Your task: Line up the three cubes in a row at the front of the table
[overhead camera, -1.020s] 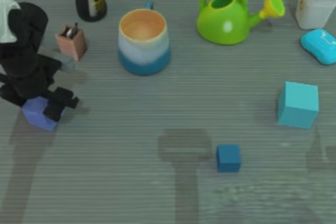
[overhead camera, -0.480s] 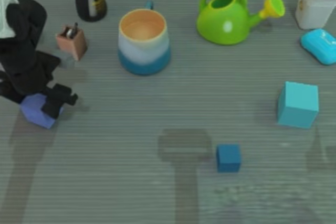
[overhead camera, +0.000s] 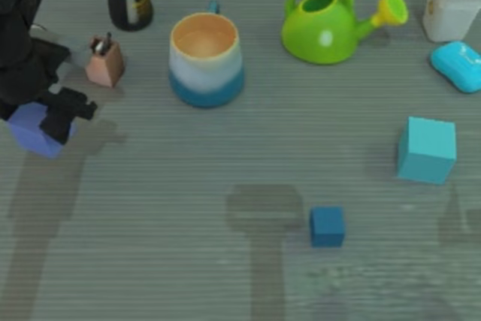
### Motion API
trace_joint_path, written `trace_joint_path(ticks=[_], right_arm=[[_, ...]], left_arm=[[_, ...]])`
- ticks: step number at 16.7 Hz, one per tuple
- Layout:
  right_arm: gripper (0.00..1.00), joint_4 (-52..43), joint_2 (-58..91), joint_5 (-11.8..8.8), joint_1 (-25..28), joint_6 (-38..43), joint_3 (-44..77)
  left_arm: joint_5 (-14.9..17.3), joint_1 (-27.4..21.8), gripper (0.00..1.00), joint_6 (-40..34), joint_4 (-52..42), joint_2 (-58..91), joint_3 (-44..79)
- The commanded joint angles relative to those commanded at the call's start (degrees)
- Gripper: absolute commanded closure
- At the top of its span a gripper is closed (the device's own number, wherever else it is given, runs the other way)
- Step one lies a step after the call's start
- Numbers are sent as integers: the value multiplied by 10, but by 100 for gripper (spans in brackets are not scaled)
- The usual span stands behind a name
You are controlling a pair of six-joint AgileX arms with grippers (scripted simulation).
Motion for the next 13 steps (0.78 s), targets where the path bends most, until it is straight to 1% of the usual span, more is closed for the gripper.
trace_joint_path(ticks=[3, 6, 9, 13], right_arm=[[0, 0, 0, 0, 0, 0, 0], [0, 0, 0, 0, 0, 0, 0], [0, 0, 0, 0, 0, 0, 0], [0, 0, 0, 0, 0, 0, 0]], left_arm=[[0, -4, 100, 0, 1, 2, -1], [0, -31, 100, -38, -3, 7, 13], [-1, -93, 100, -129, -17, 20, 37], [-3, -207, 100, -306, -44, 44, 73]])
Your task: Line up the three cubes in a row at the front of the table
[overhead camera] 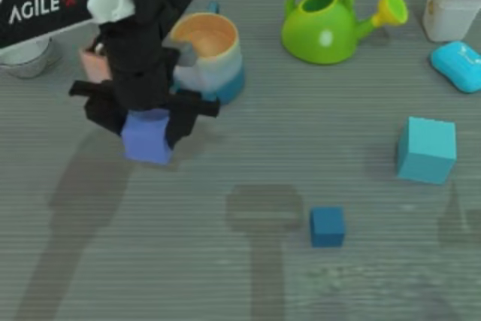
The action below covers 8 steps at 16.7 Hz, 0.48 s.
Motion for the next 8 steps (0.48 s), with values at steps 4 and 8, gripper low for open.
trace_joint_path(ticks=[4, 8], right_arm=[[0, 0, 0, 0, 0, 0, 0], [0, 0, 0, 0, 0, 0, 0]], left_arm=[[-3, -121, 100, -188, -23, 16, 33], [-7, -216, 100, -327, -36, 20, 59]])
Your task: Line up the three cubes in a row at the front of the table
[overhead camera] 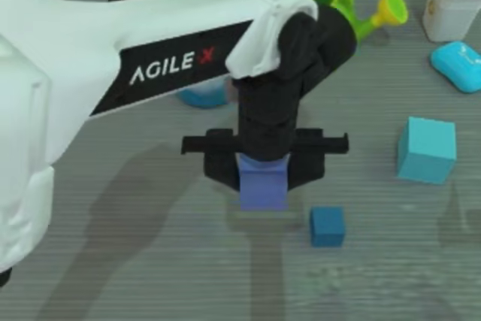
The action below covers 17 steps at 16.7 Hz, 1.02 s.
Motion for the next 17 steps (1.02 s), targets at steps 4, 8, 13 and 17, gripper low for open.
trace_joint_path(ticks=[4, 8, 13, 17], right_arm=[[0, 0, 0, 0, 0, 0, 0], [0, 0, 0, 0, 0, 0, 0], [0, 0, 0, 0, 0, 0, 0], [0, 0, 0, 0, 0, 0, 0]], left_arm=[[-3, -37, 100, -47, -3, -1, 11], [-2, -35, 100, -46, -2, -2, 9], [0, -36, 100, -44, 54, 14, -29], [-2, -35, 100, -44, 124, 36, -79]])
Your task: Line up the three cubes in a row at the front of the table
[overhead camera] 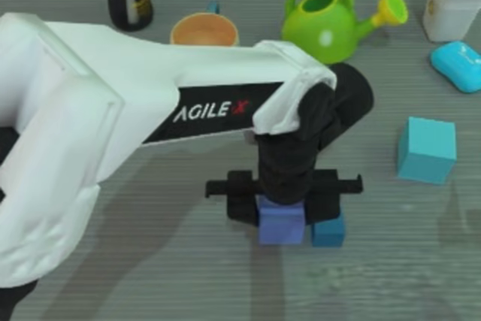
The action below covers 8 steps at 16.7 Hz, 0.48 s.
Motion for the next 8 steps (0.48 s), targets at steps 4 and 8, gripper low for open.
trace_joint_path(ticks=[4, 8], right_arm=[[0, 0, 0, 0, 0, 0, 0], [0, 0, 0, 0, 0, 0, 0]], left_arm=[[-1, 0, 100, 0, 12, 4, -9], [-1, 0, 77, 0, 12, 4, -9]])
